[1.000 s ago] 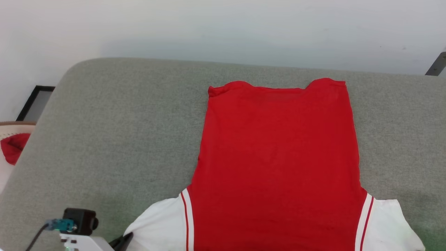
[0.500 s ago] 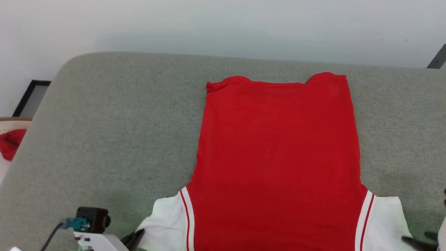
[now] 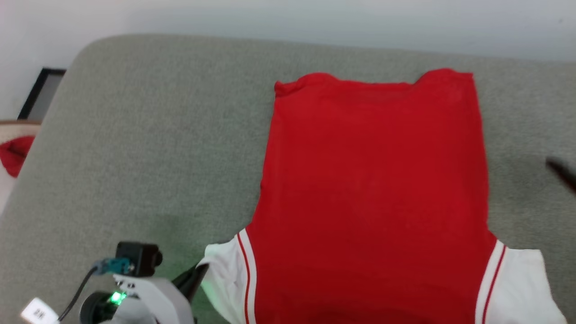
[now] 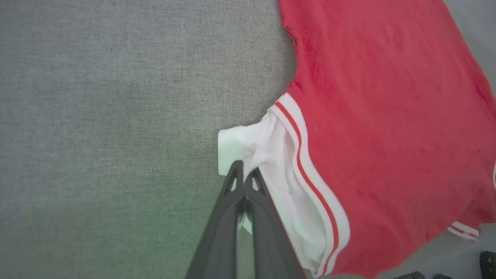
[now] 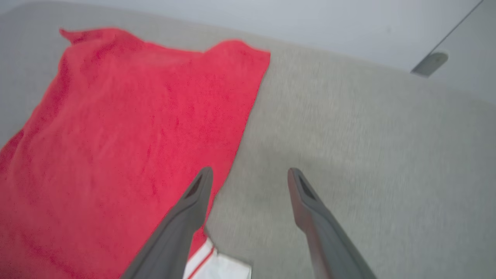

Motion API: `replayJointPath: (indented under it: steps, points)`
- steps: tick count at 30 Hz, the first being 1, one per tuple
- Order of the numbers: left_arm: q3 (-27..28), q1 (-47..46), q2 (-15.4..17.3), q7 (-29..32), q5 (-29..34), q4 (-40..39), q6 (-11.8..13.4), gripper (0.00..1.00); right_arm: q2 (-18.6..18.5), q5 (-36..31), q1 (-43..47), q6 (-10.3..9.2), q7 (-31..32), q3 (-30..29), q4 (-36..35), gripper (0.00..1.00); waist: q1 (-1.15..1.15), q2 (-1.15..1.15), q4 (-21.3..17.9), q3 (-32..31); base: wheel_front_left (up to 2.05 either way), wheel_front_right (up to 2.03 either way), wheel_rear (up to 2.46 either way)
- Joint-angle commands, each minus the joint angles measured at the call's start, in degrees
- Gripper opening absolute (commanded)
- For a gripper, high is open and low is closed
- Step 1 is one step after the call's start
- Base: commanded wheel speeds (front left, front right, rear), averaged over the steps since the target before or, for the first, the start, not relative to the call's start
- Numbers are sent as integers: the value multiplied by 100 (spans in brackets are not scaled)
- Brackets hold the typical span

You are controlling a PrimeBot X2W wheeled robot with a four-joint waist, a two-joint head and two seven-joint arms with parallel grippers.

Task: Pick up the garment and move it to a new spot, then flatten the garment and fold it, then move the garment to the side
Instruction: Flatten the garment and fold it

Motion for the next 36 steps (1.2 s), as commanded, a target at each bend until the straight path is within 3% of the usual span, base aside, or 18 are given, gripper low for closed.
replayJointPath:
  steps: [1, 7, 9, 11, 18, 30, 31, 32, 36]
  points:
    - [-3, -190, -111, -11, 111, 9, -63, 0, 80, -236, -660, -4, -335, 135, 368, 100, 0, 0, 235, 414, 0, 0, 0]
    - [-87, -654, -472, 32, 379, 157, -273, 0, 110, -799, -2232, -4, -1238, 613, 2020, 100, 0, 0, 645, 883, 0, 0, 0]
    - [-114, -744, -548, 60, 424, 183, -324, 0, 70, -872, -2444, -4, -1292, 697, 2276, 100, 0, 0, 736, 965, 0, 0, 0]
    - [-186, -945, -744, 98, 524, 315, -467, 0, 45, -950, -3002, -4, -1384, 856, 3134, 100, 0, 0, 966, 1128, 0, 0, 0]
    - [-312, -1245, -1124, 133, 642, 615, -754, 0, 34, -1159, -3960, -4, -1059, 1029, 4723, 100, 0, 0, 1378, 1429, 0, 0, 0]
    - [-418, -1414, -1500, 74, 669, 1085, -1080, 0, 54, -1876, -4560, -3, -554, 982, 6262, 100, 0, 0, 1741, 1623, 0, 0, 0]
    - [-425, -1413, -1517, 74, 666, 1113, -1089, 0, 69, -1920, -4535, -3, -459, 1042, 6354, 72, 0, 0, 1755, 1624, 0, 0, 0]
    - [-428, -1417, -1528, 77, 661, 1142, -1112, 0, 68, -1949, -4525, -3, -352, 1082, 6446, 0, 0, 0, 1764, 1626, 0, 0, 0]
    - [-424, -1417, -1559, 32, 646, 1231, -1162, 0, -61, -2120, -4527, -6, -362, 1020, 6652, 0, 0, 0, 1769, 1621, 0, 0, 0]
